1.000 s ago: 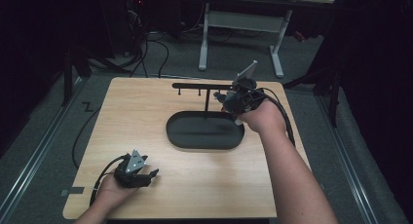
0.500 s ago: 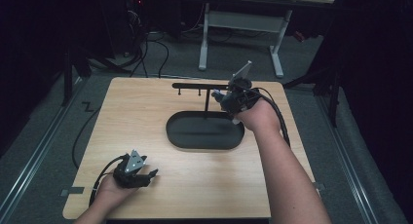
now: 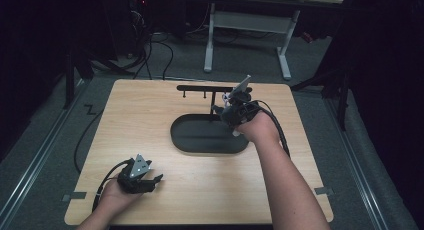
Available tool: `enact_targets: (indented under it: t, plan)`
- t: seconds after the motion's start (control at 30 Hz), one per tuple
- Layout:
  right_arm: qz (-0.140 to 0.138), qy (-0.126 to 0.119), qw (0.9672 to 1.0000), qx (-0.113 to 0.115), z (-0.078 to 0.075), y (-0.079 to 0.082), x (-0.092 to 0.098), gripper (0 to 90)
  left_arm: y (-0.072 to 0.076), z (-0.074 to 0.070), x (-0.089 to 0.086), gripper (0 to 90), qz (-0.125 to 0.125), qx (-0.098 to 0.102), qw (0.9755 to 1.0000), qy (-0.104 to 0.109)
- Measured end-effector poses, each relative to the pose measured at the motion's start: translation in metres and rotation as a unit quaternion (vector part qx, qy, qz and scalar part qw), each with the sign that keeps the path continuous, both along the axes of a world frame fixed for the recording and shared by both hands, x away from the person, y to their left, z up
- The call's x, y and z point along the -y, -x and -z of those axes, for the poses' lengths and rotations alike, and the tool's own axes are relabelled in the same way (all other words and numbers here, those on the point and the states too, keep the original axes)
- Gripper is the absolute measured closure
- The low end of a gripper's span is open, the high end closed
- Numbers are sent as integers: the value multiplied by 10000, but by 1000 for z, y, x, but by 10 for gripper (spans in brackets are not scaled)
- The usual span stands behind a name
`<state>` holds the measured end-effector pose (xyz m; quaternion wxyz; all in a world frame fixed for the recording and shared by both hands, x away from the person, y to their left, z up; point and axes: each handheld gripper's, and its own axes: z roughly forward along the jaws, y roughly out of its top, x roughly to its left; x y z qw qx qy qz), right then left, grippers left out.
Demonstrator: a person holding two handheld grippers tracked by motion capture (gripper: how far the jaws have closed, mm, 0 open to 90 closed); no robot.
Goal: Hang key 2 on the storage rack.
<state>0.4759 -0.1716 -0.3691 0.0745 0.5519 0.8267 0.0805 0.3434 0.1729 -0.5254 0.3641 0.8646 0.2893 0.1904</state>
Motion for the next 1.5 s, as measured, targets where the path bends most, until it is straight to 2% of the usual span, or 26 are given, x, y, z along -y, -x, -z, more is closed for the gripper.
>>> enact_targets:
  t: [0.17,0.23,0.27,0.33,0.37,0.67,0.83,0.97,1.07,1.13,1.17,1.2,1.23,1.27,1.33,1.37,1.4,1.47,1.5]
  plan:
    - [15,-68,10000,60,6,-2,0,447,0,0,0,345,4,3,10000,2]
    - [31,-119,9999,121,9,-2,0,396,0,0,1,345,10,-3,10000,1]
    - [78,-221,9996,149,12,-2,0,334,0,0,2,345,22,3,10000,1]
    - [72,-246,9995,184,13,-1,1,317,0,0,3,345,36,2,10000,-6]
    - [159,-268,9993,222,14,2,2,289,0,0,4,345,42,9,10000,-4]
    - [186,-359,9987,300,21,21,16,273,-2,-2,5,344,43,1,10000,29]
    - [85,-442,9983,359,40,37,25,276,-3,-1,6,344,16,-29,10000,53]
    - [90,-412,9984,383,56,49,30,287,-2,-2,7,344,20,-42,10000,72]
    - [113,-484,9974,517,69,59,38,297,-2,-2,8,345,40,-54,9999,97]
    - [-2,-489,9966,667,77,68,42,311,-2,-2,8,345,59,-81,9999,98]
    - [-53,-488,9959,765,82,72,44,314,-2,-2,9,345,68,-92,9999,105]
    - [-37,-656,9929,995,92,81,50,320,-2,-2,9,345,77,-94,9999,123]
    - [-37,-656,9929,995,92,81,50,320,-2,-2,9,345,77,-94,9999,123]
    - [-11,-733,9911,1112,96,86,54,322,-2,-2,9,345,85,-110,9998,126]
    - [11,-894,9866,1362,106,96,60,323,-3,-2,9,346,83,-129,9998,158]
    - [6,-1040,9826,1538,115,107,65,323,-3,-2,9,345,69,-133,9997,205]
    - [6,-1040,9826,1538,115,107,65,323,-3,-2,9,345,69,-133,9997,205]
    - [-27,-1023,9798,1720,125,118,68,330,-3,-3,9,345,62,-136,9996,256]
    - [-44,-1133,9750,1911,133,130,71,330,-3,-3,9,345,56,-139,9995,281]
